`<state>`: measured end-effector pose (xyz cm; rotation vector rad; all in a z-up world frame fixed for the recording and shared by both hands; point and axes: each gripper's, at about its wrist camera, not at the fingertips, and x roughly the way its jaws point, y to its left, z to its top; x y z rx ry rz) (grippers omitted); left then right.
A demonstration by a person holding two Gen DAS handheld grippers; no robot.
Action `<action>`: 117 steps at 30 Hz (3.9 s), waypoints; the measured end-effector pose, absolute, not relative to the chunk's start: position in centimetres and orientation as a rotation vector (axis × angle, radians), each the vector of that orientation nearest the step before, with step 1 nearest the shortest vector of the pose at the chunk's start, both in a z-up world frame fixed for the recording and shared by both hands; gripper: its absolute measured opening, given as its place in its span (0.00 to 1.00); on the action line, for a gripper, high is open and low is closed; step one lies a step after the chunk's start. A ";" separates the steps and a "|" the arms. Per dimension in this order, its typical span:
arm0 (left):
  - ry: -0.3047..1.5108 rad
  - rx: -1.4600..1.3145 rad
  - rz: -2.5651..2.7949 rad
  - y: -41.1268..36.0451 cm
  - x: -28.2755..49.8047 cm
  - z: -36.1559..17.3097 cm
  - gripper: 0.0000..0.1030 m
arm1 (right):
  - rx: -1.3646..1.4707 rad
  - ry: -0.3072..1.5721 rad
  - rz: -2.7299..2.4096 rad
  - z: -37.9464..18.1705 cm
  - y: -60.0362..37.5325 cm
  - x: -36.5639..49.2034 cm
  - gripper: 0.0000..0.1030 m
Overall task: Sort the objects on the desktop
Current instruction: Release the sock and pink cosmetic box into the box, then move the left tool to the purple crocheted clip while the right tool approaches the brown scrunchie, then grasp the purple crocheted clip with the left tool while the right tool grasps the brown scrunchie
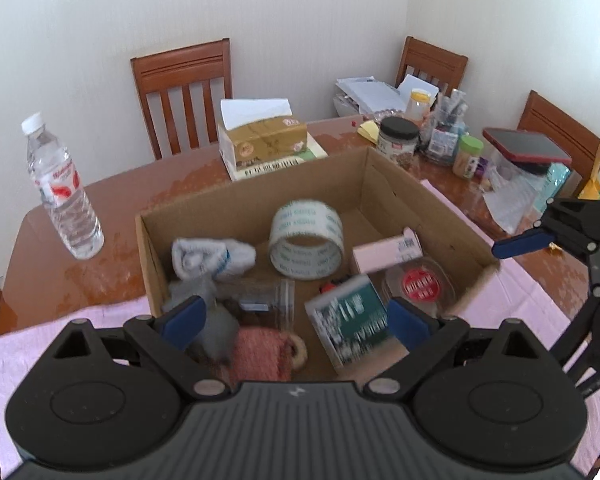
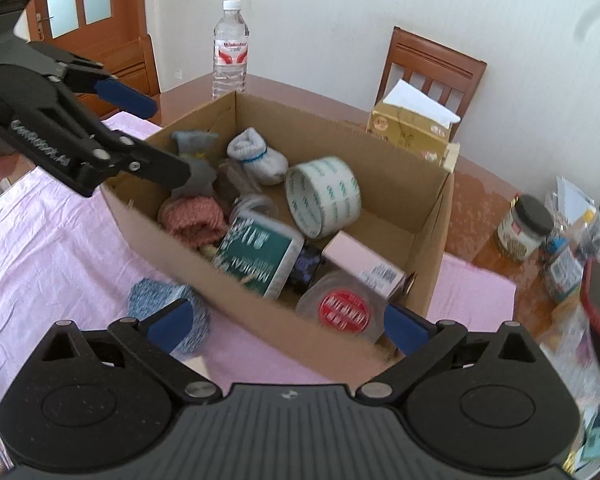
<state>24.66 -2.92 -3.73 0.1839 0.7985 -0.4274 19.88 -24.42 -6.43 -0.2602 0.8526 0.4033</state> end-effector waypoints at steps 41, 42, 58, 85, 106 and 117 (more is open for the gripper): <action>0.902 0.243 -0.467 -1.0 10.7 -12.7 0.92 | -0.090 0.937 0.432 -11.9 -20.8 7.3 1.00; 0.898 0.251 -0.465 -1.0 10.6 -12.9 0.91 | -0.087 0.939 0.433 -12.0 -20.7 7.2 1.00; 0.875 0.208 -0.395 -1.1 10.3 -14.8 0.61 | -0.092 0.949 0.451 -12.9 -19.3 6.2 1.00; 0.885 0.090 -0.248 2.5 10.9 -14.5 0.44 | -0.298 0.937 0.623 -15.2 -14.4 6.1 0.68; 0.899 0.077 -0.238 3.8 10.3 -14.4 0.44 | -0.383 0.871 0.723 -15.6 -9.4 8.8 0.63; 0.898 0.077 -0.228 4.2 10.4 -14.2 0.44 | -0.415 0.867 0.737 -15.5 -8.5 8.7 0.35</action>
